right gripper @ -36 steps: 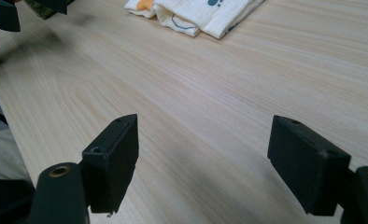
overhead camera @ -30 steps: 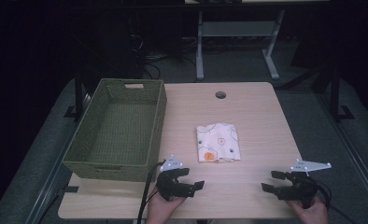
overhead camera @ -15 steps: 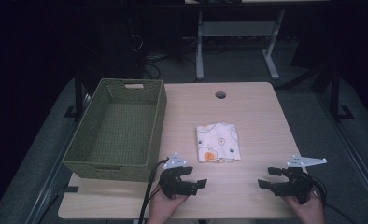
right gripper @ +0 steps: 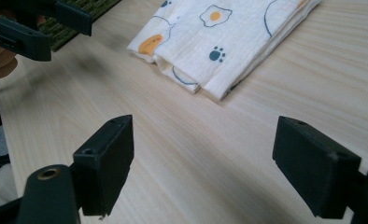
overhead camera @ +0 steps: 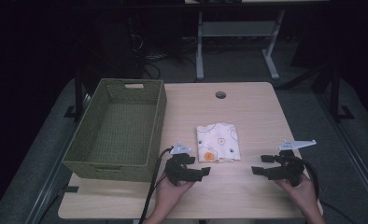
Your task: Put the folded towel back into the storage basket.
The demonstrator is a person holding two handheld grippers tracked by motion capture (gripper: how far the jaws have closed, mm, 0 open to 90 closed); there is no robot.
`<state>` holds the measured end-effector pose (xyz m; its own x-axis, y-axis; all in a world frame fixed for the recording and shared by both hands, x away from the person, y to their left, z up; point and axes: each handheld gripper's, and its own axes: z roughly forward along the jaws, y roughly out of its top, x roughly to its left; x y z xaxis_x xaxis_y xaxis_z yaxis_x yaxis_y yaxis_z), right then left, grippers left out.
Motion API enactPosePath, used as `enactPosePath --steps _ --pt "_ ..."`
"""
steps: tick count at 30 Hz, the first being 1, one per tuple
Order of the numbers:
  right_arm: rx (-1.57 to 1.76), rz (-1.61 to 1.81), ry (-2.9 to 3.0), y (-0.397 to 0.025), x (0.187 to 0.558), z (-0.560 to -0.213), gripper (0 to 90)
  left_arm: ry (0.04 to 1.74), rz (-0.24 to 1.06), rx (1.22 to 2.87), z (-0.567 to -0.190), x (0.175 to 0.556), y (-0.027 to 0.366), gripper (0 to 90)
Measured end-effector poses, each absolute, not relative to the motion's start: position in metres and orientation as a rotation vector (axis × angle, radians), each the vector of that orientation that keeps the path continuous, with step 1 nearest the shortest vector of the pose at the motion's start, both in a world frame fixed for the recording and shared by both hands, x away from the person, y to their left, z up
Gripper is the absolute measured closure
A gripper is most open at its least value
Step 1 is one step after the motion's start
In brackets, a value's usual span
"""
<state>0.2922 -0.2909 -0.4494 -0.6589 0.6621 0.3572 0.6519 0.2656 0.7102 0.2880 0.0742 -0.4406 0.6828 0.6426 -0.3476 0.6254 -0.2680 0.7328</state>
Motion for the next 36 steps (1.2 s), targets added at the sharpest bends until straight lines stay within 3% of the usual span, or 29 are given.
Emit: enactPosePath --steps 36 --pt "1.297 1.299 2.569 -0.273 0.364 -0.426 21.6 1.049 0.018 1.946 -0.441 0.324 0.053 24.7"
